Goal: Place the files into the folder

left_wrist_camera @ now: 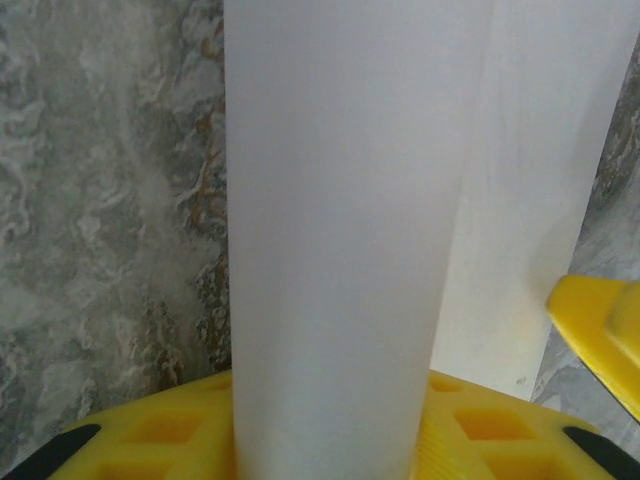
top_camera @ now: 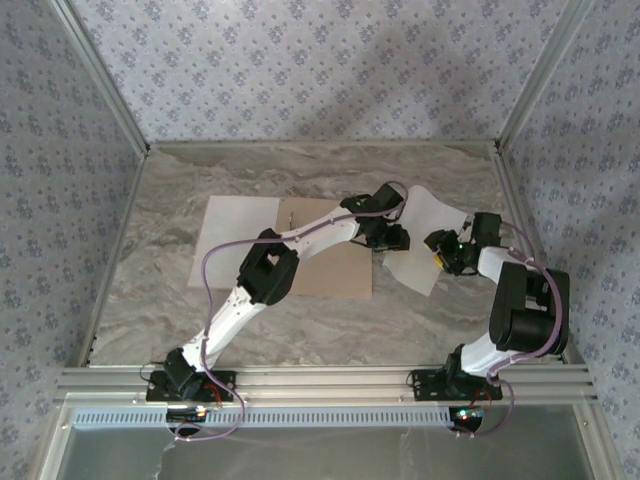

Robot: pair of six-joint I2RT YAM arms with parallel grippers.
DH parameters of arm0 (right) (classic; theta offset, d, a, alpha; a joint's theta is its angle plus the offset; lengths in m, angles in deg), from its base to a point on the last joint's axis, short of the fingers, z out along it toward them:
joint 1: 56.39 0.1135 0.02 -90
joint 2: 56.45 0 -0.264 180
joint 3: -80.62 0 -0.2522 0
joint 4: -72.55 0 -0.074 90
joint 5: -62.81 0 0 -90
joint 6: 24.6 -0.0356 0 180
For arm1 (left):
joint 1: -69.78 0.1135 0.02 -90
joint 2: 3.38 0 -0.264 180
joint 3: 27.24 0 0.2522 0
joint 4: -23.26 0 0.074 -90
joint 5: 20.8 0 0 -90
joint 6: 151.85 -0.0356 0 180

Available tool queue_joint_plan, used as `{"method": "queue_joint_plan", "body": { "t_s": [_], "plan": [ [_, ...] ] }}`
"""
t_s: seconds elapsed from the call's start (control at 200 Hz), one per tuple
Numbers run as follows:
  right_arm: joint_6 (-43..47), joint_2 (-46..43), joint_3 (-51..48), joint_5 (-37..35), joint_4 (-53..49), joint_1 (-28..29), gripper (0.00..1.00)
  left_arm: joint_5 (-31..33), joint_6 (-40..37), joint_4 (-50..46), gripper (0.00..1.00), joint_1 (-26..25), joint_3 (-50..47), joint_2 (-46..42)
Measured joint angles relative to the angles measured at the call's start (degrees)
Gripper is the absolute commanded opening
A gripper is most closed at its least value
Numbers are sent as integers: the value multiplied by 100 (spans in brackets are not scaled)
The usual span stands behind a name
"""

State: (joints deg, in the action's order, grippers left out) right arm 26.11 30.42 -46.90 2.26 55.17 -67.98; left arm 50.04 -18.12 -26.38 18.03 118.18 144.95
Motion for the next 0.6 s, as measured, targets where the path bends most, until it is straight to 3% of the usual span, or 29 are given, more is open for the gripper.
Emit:
{"method": "queue_joint_plan", "body": {
  "t_s": [0.355, 0.6],
  "plan": [
    [-199, -706, -238, 994, 173, -232, 60, -562, 505, 765, 35, 192, -1196, -619],
    [-885, -1198, -577, 1939, 782, -378, 69, -765, 922, 1425, 31, 385, -2295, -1379]
  ]
}}
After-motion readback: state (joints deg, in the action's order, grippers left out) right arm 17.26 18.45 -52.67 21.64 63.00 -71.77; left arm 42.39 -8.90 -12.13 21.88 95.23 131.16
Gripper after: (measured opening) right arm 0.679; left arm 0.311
